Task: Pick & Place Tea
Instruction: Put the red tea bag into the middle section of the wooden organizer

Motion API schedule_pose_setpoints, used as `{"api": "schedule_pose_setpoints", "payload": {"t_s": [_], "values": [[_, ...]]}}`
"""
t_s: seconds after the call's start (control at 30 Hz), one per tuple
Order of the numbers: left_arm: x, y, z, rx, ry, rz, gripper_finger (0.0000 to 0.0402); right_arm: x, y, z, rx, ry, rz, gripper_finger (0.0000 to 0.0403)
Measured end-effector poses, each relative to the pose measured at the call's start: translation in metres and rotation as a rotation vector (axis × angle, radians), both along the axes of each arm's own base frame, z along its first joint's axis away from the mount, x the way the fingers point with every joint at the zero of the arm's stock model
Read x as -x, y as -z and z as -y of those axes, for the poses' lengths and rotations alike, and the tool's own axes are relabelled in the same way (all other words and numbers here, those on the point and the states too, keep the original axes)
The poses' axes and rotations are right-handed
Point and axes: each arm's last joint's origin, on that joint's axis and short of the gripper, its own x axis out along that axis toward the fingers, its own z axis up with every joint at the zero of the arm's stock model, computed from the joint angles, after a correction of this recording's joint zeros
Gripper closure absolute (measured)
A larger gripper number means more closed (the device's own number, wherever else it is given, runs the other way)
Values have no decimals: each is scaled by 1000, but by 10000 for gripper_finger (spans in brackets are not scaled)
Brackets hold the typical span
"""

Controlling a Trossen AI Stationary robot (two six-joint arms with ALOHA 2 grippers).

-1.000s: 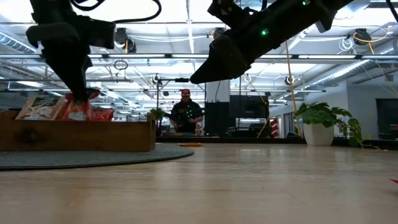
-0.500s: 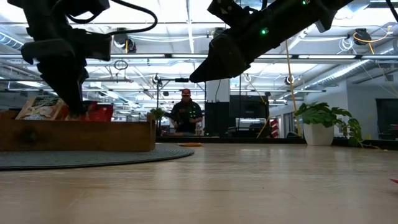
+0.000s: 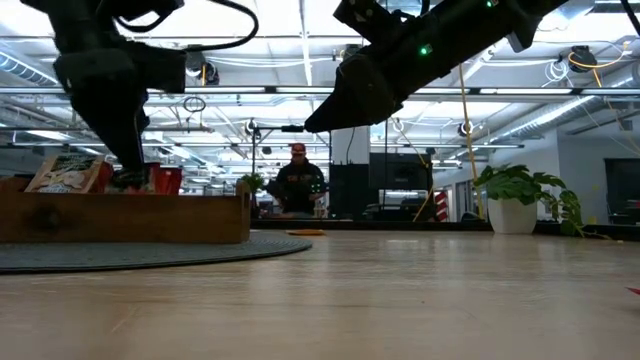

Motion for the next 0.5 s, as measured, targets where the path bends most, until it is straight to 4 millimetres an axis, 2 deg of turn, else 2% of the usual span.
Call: {"api": "schedule_pose_setpoints", "payload": {"t_s": [0.13,0.27,0.4,0.5], "values": [[-8,-17,0,44,56,40,134,0,0,0,0,-1,0,177],[-9,-38,4,40,84,129,106,0,0,-1,0,-3,-3,177],[2,-33,5,-30,26,46,102,1,0,-5,1,-14,-5,177],[2,-25,3,-63,-22,32,105,2,0,-7,1,-21,-4,177]]}}
